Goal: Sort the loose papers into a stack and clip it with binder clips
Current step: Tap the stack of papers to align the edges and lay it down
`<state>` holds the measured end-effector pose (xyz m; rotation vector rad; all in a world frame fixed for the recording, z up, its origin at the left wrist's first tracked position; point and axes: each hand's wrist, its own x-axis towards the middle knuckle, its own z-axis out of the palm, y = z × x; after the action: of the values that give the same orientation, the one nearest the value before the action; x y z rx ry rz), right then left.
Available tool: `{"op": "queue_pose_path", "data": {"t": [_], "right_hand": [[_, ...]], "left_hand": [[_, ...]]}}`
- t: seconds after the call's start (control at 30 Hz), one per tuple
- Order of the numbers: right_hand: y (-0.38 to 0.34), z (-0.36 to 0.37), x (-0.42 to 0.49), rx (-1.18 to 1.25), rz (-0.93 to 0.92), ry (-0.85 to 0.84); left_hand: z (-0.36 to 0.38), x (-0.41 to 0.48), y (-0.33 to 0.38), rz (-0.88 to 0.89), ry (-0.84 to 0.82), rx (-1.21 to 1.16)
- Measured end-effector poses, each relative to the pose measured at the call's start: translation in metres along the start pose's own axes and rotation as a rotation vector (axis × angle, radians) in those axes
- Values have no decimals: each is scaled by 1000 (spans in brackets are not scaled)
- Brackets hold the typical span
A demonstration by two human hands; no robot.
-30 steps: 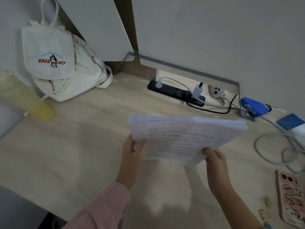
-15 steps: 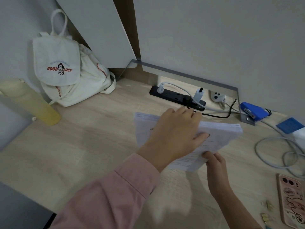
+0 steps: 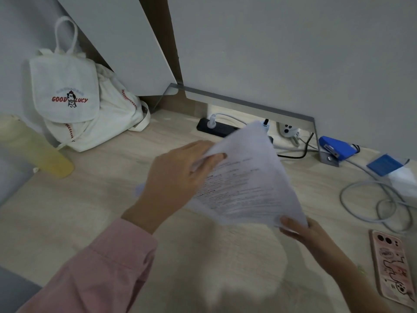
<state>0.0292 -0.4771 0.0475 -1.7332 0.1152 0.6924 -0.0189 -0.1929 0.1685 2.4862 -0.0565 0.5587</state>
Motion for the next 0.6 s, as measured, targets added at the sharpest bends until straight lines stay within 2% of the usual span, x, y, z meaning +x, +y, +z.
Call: {"op": "queue_pose_path", "data": {"t": [0.13, 0.23, 0.4, 0.6], "right_hand": [[-14, -13, 5, 282, -136, -13], [-30, -7, 6, 271, -223, -35], [-34, 2, 7, 262, -307, 9], [12, 16, 16, 133, -131, 59]], "left_hand": [[2, -22, -21, -423, 141, -455], [12, -39, -31, -597, 232, -700], [20, -70, -61, -645, 185, -821], [54, -103, -79, -879, 75, -725]]}}
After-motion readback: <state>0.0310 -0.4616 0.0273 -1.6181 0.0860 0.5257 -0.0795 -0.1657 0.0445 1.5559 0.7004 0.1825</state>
